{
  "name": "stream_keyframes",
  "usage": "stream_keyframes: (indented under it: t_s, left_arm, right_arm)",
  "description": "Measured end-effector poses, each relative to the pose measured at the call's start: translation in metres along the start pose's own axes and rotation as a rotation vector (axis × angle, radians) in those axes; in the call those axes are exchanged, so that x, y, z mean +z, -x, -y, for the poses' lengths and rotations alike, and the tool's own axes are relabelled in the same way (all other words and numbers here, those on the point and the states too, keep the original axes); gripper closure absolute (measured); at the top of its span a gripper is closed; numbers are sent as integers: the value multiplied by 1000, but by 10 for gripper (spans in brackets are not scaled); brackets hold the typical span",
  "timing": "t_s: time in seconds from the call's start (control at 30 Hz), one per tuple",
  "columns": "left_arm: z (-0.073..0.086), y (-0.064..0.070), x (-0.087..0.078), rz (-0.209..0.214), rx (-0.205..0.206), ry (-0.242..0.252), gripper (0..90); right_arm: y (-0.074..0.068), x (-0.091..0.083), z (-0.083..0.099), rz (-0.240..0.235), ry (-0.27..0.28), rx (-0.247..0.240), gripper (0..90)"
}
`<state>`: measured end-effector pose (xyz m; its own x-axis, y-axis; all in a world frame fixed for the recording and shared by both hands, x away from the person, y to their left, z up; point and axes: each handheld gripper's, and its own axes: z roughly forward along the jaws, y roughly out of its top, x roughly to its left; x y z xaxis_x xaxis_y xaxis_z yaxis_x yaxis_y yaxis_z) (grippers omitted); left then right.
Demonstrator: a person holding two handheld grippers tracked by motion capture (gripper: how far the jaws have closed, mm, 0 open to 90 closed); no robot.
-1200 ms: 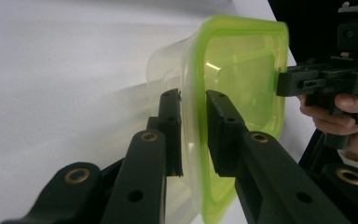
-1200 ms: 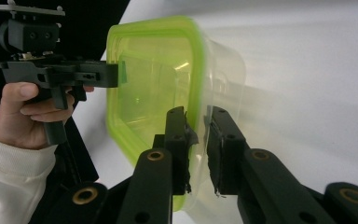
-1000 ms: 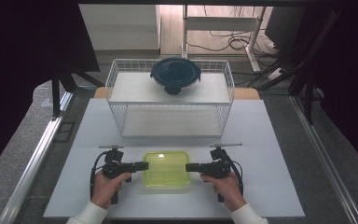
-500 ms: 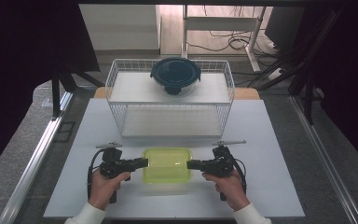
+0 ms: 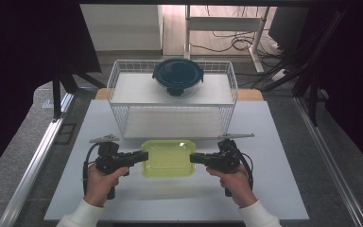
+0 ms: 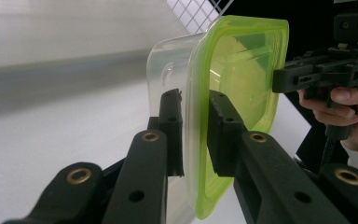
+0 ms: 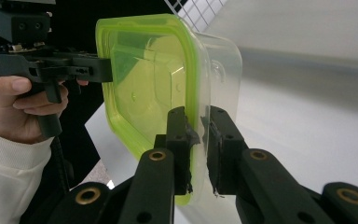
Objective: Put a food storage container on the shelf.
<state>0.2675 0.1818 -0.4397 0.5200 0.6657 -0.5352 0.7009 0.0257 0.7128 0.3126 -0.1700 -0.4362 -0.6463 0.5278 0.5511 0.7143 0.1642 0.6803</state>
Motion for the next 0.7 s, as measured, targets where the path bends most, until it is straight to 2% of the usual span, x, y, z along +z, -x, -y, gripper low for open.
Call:
stream_keyframes:
  t_s: [0.2,0.4,0.7]
  left_arm:
    - [-10,2,-5,28,-5,20,779]
    - [-24,8,-8,25,20,31,776]
    - [-45,17,-16,38,53,59,777]
  right_arm:
    - [-7,-6,-12,-6,18,-27,796]
    - [-9,-12,-25,3,37,-48,798]
    - [-20,-23,-44,-1,77,-92,797]
